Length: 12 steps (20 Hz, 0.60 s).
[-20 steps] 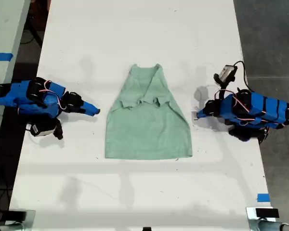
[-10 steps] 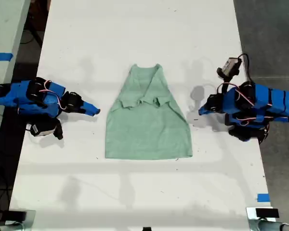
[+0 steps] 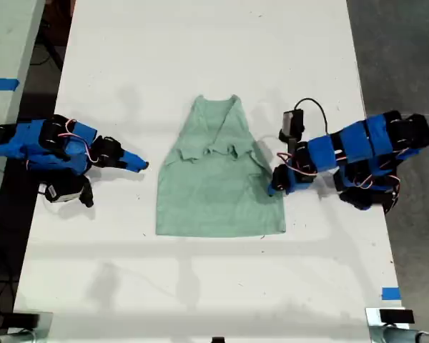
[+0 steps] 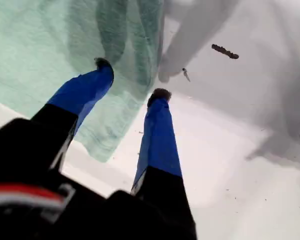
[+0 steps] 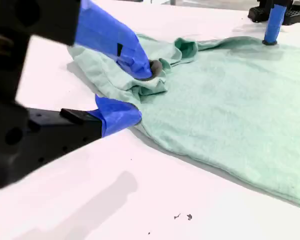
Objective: Fold t shirt
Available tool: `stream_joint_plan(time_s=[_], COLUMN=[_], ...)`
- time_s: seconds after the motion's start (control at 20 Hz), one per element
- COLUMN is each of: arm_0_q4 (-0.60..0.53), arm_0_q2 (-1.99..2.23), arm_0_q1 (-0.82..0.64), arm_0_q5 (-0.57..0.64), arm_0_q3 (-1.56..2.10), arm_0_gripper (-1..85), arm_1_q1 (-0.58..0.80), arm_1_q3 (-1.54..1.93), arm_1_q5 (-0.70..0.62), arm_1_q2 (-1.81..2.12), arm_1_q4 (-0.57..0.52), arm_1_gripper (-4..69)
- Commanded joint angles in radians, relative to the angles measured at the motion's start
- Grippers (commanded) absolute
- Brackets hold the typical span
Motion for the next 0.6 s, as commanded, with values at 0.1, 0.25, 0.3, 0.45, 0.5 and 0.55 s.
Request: stream_joint_plan(time_s=[0.1,0.25,0.3,0.45,0.5,0.55], arm_0_q4=[0.002,0.002,0.002,0.002,0.002,0.002], arm_0_q2=[0.005,0.005,0.005,0.005,0.005,0.005], arm_0_q1=[0.006,0.006,0.006,0.006,0.006,0.006], arm_0_q5=[0.008,0.008,0.008,0.008,0.008,0.008], arm_0_q3=[0.009,0.009,0.009,0.009,0.009,0.009], arm_0_gripper=[10.9,10.9,10.9,10.9,10.9,10.9], arm_1_q1=[-0.035,-0.051,-0.052,-0.055,-0.051,-0.046], arm_1_q3=[0.035,0.149,0.187,0.221,0.201,0.155], arm_1_q5=[0.083,0.103,0.109,0.135,0.133,0.138], arm_1_q2=[0.006,0.015,0.017,0.054,0.064,0.072], arm_1_q4=[-0.084,-0.212,-0.247,-0.249,-0.207,-0.132], arm_1_gripper=[16.4,12.6,6.4,1.4,1.4,1.4])
